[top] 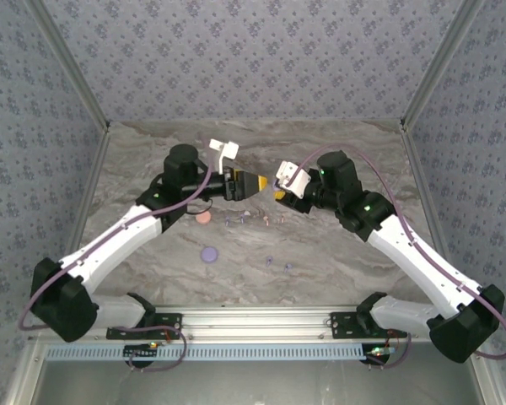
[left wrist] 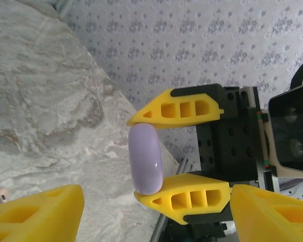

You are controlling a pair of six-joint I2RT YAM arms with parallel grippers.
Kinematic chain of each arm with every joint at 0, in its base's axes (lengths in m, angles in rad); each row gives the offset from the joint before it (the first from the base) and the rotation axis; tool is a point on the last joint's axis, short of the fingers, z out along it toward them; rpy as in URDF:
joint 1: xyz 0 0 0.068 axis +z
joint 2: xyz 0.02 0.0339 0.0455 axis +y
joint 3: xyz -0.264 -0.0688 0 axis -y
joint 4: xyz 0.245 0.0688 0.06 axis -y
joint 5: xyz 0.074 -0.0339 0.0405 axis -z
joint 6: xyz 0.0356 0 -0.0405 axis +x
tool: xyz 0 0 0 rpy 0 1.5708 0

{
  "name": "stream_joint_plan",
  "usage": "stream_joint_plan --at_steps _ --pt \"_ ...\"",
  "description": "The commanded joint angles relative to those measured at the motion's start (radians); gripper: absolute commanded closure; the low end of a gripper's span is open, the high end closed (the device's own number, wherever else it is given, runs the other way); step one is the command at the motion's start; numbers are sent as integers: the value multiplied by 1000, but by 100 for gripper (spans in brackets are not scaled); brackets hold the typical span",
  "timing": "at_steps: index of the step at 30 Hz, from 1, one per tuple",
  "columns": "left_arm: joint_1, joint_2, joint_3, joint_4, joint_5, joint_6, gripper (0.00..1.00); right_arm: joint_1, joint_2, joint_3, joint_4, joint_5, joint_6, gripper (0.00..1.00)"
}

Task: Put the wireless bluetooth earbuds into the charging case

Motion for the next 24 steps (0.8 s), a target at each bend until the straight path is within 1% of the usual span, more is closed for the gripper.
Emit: stream_joint_plan --at_steps 1,9,16,24 --pt "-30 37 55 43 52 9 28 -2 -20 25 -21 -13 -12 54" --pt "-67 107 78 83 77 -18 35 -2 -20 23 -19 -27 4 54" --pt "-76 136 78 124 80 -45 56 -1 -20 23 -19 -28 7 53" --pt "-87 153 84 129 80 -47 70 -2 -21 16 -12 -33 17 53"
